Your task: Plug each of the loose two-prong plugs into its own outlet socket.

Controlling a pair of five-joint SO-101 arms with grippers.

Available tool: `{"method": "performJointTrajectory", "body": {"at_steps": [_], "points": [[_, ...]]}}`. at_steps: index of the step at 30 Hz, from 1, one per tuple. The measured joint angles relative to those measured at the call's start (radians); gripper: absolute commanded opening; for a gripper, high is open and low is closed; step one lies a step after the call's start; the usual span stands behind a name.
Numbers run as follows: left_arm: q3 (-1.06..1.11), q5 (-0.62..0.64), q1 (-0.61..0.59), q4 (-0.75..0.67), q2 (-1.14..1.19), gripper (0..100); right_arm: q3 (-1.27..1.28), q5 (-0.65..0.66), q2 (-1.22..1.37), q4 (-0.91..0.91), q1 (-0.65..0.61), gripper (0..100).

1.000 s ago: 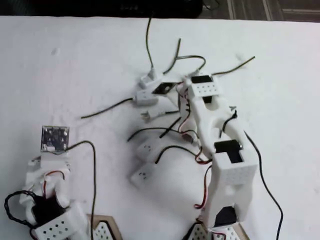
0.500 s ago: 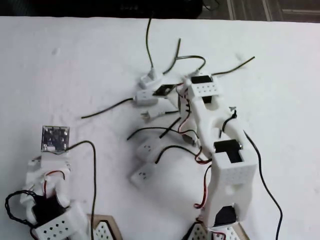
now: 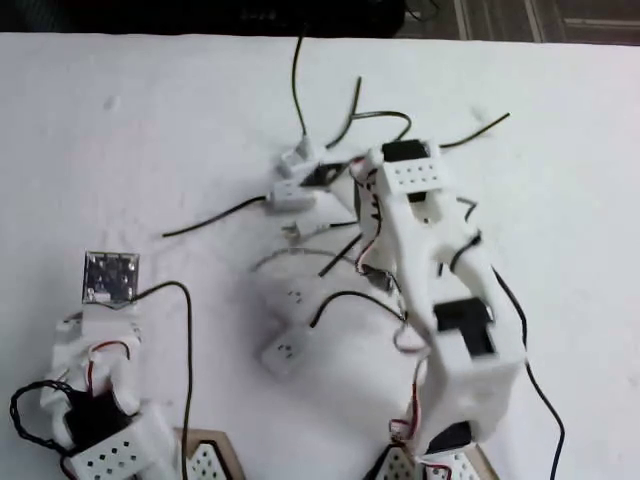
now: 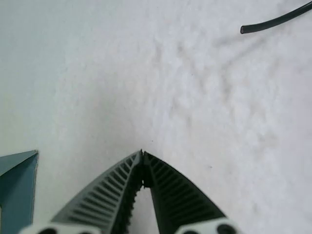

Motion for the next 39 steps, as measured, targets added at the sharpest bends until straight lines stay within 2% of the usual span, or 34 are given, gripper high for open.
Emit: {"method": "performJointTrajectory", "body": {"at_steps": [6, 10, 16, 20, 28, 33, 39], "points": [[-0.011, 0.003, 0.0, 0.0, 0.0, 2, 0.135, -0.092, -0.316, 0.009, -0.061, 1.8], [-0.106, 0.094, 0.025, 0.035, 0.0, 2, 0.242, -0.175, -0.526, 0.015, -0.133, 1.8], [-0.282, 0.233, 0.233, 0.104, -0.012, 2, 0.258, -0.35, -0.862, 0.02, -0.25, 1.8], [-0.376, 0.311, 0.322, 0.106, -0.014, 2, 0.259, -0.466, -1.043, 0.018, -0.336, 1.8], [-0.496, 0.43, 0.537, 0.041, -0.014, 2, 0.265, -0.677, -1.178, -0.044, -0.453, 1.8], [-0.529, 0.46, 0.712, 0.032, -0.014, 2, 0.341, -0.73, -1.203, -0.101, -0.543, 1.8], [-0.575, 0.463, 0.908, 0.032, -0.014, 2, 0.523, -0.736, -1.326, -0.249, -0.626, 1.8]]}}
